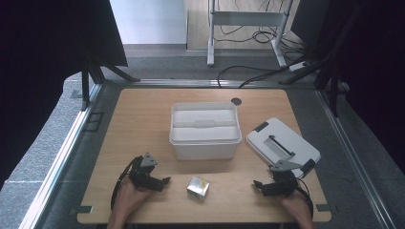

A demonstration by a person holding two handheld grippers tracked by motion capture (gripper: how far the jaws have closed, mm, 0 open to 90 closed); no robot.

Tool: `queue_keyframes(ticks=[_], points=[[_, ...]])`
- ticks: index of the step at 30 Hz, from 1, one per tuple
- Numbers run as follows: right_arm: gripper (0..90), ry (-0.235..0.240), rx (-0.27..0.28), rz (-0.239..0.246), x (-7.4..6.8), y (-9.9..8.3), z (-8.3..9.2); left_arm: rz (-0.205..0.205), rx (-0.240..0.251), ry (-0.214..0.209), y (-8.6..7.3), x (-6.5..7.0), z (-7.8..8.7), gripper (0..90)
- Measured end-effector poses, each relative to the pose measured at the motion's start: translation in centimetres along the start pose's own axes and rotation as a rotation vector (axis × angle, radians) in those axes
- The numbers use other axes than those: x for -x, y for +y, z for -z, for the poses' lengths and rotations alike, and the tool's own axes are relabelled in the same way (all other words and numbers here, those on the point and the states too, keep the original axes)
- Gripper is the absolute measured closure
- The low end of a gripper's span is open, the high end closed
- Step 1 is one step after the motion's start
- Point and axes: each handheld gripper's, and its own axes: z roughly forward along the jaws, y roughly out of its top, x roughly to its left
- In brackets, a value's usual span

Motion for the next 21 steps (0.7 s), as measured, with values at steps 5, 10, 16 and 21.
queue_keyframes(ticks=[5,10,16,21], points=[[9.2,-0.001,0.000,0.001,-0.01,0.00,-0.01,0.000,0.001,0.000,0.00,0.00,-0.01,0.0],[8.8,-0.003,-0.001,-0.002,-0.05,0.00,-0.01,0.001,0.002,-0.001,0.01,-0.01,-0.02,0.0],[7.8,-0.002,-0.005,0.000,-0.13,0.03,-0.03,0.001,0.002,-0.002,0.03,-0.01,-0.03,0.0],[10.3,0.014,-0.002,0.006,-0.59,0.35,0.33,0.001,0.002,-0.002,0.03,-0.01,-0.03,0.0]])
